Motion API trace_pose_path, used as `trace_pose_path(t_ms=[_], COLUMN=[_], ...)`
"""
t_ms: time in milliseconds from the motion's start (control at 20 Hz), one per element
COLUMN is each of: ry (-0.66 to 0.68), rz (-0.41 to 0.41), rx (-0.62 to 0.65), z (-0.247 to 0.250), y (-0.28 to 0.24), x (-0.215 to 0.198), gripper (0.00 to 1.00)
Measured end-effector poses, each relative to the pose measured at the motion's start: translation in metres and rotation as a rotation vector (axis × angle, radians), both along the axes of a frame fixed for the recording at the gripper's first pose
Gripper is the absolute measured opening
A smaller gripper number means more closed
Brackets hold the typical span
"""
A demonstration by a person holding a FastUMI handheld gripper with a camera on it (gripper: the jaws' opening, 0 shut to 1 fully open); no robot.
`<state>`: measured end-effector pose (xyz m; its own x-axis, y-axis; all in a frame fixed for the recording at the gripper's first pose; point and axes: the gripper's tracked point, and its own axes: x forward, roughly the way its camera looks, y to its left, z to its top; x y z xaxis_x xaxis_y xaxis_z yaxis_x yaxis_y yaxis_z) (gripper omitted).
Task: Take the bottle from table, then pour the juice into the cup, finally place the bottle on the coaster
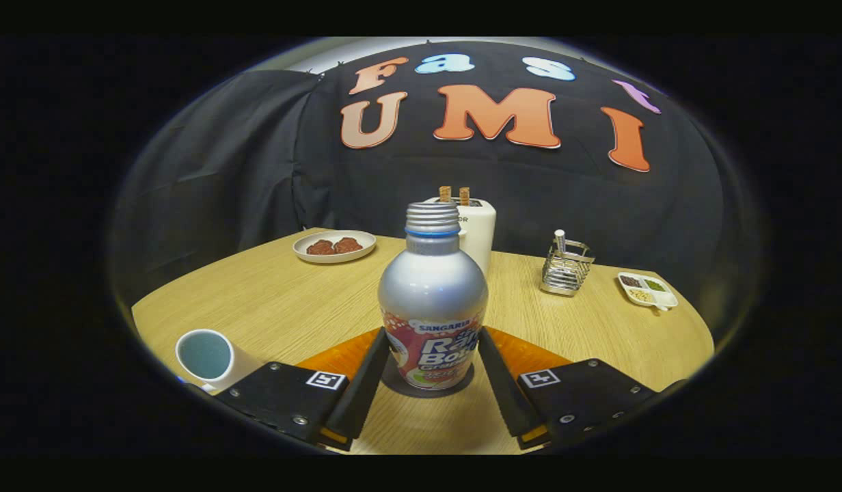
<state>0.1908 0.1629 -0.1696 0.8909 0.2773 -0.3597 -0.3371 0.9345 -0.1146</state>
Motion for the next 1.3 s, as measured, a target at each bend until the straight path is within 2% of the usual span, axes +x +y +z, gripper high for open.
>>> trace_pose_path(t_ms=[200, 400, 450, 850, 1300], ry=[-0.011, -0.034, -0.047, -0.15, -0.246], rz=[-0.006, -0.018, -0.021, -0.062, -0.146], rx=[0.014, 0.026, 0.028, 0.043, 0.108], z=[0.006, 0.016, 0.02, 0.082, 0.152], y=[-0.002, -0.005, -0.007, -0.027, -0.085], x=[0.002, 0.003, 0.002, -0.028, -0.094], gripper=[0.79, 0.91, 0.97, 0.97, 0.97])
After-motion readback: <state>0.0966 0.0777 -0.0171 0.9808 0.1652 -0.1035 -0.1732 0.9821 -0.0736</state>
